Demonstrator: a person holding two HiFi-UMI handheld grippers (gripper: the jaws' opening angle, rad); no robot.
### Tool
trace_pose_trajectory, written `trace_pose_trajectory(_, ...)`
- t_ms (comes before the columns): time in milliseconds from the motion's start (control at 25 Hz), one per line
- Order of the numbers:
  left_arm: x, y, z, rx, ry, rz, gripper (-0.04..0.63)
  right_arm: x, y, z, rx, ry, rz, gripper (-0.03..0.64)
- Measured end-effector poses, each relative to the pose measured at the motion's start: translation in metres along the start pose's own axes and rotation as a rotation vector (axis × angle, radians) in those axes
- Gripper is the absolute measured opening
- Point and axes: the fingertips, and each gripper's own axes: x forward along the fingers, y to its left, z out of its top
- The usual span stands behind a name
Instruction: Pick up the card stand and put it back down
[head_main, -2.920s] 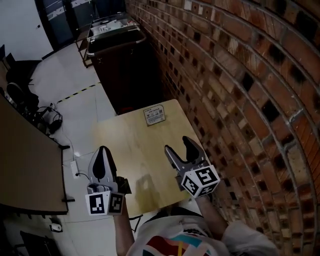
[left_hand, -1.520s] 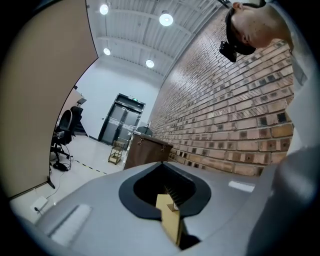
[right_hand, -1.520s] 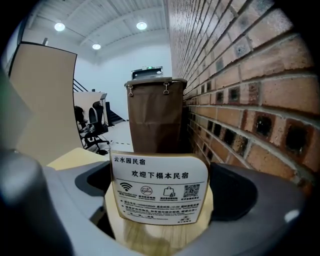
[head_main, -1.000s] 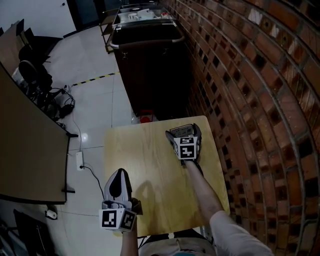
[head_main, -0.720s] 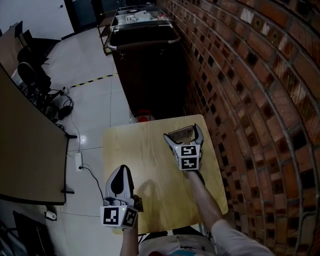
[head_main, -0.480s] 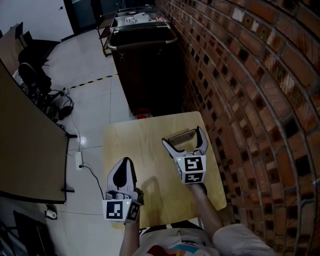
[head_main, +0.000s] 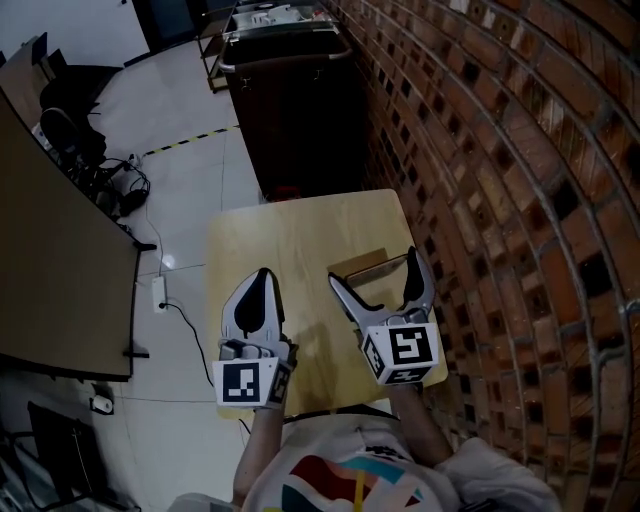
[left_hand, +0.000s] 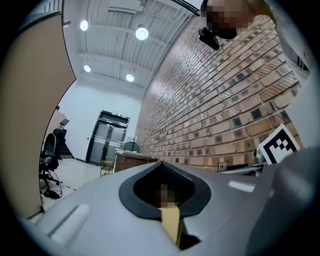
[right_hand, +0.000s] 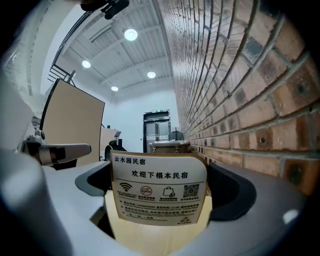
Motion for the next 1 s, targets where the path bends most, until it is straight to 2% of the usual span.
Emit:
trace_pose_trajectory(280,0.001,-0.013,0.016,0.021,-0.048,-0.004,0.006,-0.004,0.006,0.016,-0.004,-0.037,0.033,0.575)
trace_pose_trajectory(560,-0.003,-0.009,0.017,0.016,-0.051,0.019,0.006,-0.007,0.010,0.018,0.010,-0.044,0.046,0.575)
trace_pose_trajectory(720,-0.009,-0.007,0.015,0.043,-0.035,0.035,0.005,-0.009,0.015,0.017,0.018,-0.043,0.057,0.575)
trace_pose_trajectory(880,-0.013,-0.006,0.025,0.019,-0.082,0.027,0.006,-0.012,0.019,0.017,0.019,-0.041,0.062,0.575)
trace_pose_trajectory(1000,-0.014,-0.008,0.023,0.021,-0.071,0.021,0.006,-0.014,0.018,0.017,0.021,-0.039,0.061,0.575)
